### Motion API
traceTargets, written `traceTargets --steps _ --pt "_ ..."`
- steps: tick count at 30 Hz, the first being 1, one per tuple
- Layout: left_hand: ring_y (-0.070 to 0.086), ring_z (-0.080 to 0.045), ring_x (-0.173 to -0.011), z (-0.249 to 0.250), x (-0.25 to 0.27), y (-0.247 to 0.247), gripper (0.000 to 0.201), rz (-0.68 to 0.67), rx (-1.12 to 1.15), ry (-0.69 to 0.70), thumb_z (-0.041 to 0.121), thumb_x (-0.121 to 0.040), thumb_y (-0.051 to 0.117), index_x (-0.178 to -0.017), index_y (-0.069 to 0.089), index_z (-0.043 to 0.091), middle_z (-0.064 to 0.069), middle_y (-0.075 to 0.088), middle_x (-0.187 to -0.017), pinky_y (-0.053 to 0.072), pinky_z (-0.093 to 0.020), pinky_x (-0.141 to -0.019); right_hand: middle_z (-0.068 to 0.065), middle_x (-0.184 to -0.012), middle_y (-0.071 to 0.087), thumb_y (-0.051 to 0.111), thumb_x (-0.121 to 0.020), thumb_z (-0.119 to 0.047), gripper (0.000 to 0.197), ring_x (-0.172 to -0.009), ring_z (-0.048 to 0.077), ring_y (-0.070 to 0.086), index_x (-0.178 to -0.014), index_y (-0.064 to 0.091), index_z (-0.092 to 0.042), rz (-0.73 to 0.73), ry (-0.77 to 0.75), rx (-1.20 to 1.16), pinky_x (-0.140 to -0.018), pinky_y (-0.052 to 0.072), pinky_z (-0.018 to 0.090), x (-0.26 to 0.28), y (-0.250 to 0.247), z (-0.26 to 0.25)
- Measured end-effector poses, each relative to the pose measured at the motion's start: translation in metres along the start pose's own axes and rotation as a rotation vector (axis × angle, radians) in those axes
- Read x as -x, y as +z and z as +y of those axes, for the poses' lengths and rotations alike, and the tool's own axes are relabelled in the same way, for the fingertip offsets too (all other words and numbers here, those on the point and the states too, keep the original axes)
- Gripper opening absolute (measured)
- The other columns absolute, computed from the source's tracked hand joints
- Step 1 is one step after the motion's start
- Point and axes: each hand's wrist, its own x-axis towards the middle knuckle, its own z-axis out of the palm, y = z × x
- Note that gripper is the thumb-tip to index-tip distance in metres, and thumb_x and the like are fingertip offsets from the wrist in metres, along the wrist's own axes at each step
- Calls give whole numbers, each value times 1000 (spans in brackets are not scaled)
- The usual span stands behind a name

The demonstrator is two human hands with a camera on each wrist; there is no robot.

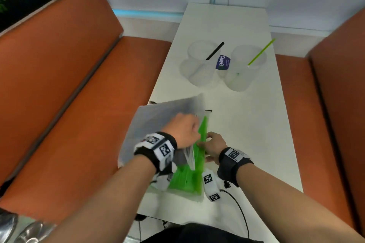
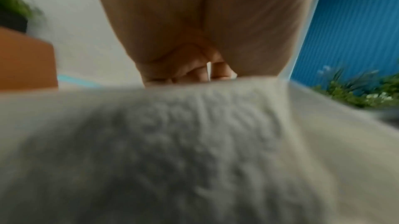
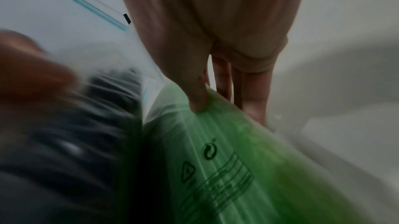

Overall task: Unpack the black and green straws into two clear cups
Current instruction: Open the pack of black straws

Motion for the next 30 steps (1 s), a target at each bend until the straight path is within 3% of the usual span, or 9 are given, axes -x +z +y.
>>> traceTargets --steps 2,4,7,11,15,18,21,25,30 --pt "58 -26 -72 -7 -9 31 24 -61 5 -48 13 -79 61 -62 45 20 -5 60 -75 53 -35 -67 13 -83 69 61 -90 -7 29 -55 23 63 -117 59 -17 -66 -2 -34 -60 58 43 2 -4 -1" --pt "63 -25 -75 -14 -13 45 28 -65 11 -75 23 -81 69 -64 47 20 -4 64 -76 54 -33 -70 10 -79 70 56 -93 -8 30 -53 20 64 -121 57 -21 -123 -9 -86 -54 55 36 6 -8 -3" --pt "66 -21 -73 -19 -16 50 31 -52 72 -55 28 -81 76 -63 51 21 0 65 -70 56 -33 -70 13 -95 71 59 -93 -20 26 -70 23 66 -119 53 -22 -78 -53 -192 -57 56 35 8 -13 -5" --pt "60 -15 -65 -24 -17 46 25 -4 191 -75 22 -80 70 -61 54 19 5 61 -64 50 -26 -65 7 -98 65 62 -90 -34 16 -87 21 62 -93 58 -19 -8 -97 -223 -67 54 37 7 -16 -7" --pt "47 -9 -55 -36 -14 36 25 90 371 -93 9 -77 65 -58 51 18 8 50 -55 43 -26 -62 8 -85 62 67 -85 -17 14 -79 18 60 -78 55 -16 -22 -85 -135 -67 57 38 3 -18 -1" --pt "57 -15 -60 -42 -13 28 17 118 458 -149 8 -75 66 -80 58 22 1 59 -66 53 -35 -61 14 -87 62 61 -85 -9 8 -79 25 63 -79 55 -10 -49 -55 -166 -70 60 51 1 -19 4" --pt "62 -15 -68 -40 -15 28 31 78 362 -151 12 -78 66 -102 58 29 3 62 -73 54 -32 -65 18 -89 64 58 -85 -7 8 -78 29 65 -78 55 -8 -74 -36 -111 -69 60 53 1 -19 7" --pt "54 -11 -42 -31 -15 28 9 79 460 -144 9 -87 58 -85 62 17 8 51 -52 51 -29 -46 22 -92 64 58 -85 -5 9 -78 33 66 -79 53 -7 -82 -33 -119 -69 60 54 -2 -21 8" --pt "50 -16 -35 -21 -23 13 12 151 639 -97 21 -87 58 -76 59 17 4 53 -55 41 -23 -37 14 -83 62 57 -85 -2 11 -58 20 65 -79 50 -8 -68 -22 -162 -66 60 52 -5 -23 13"
